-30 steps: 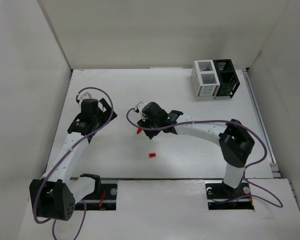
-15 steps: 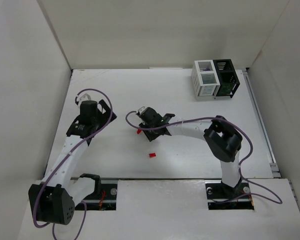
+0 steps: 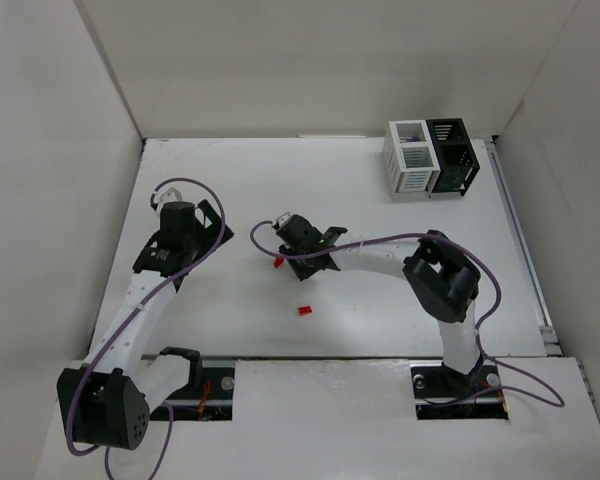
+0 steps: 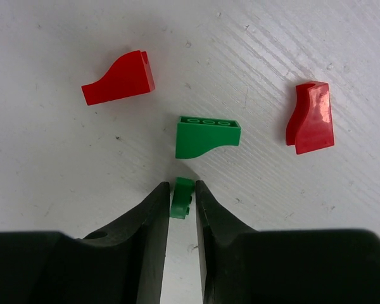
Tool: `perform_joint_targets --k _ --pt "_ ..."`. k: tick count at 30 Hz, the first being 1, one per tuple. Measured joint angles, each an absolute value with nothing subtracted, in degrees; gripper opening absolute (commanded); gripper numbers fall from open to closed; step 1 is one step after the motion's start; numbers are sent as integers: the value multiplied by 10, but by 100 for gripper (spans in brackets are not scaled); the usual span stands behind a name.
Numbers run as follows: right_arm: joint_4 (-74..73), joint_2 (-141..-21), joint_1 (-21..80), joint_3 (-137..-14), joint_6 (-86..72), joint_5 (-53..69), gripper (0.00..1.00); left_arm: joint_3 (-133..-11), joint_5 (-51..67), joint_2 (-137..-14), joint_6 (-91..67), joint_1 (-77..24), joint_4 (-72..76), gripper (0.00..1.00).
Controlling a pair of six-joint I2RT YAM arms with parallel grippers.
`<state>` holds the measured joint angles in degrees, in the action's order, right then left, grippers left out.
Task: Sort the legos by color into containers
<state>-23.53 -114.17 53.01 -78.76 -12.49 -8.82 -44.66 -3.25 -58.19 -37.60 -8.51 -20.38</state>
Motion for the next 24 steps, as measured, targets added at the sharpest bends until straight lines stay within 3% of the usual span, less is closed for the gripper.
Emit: perform_joint_targets --k 4,8,17,24 --pt "-240 -1143 530 -790 -127 -90 17 -446 -32 -582 -376 -85 -202 100" --pt "-243 -1143 530 -791 -128 -91 11 -446 -32 -582 -376 -85 -200 100" --pt "-274 -1119 513 -792 -115 -58 8 -446 -34 -583 -376 -85 -195 100" --pt "-278 -1033 349 -801 -79 -21 8 -446 -36 -616 -373 -85 -192 100"
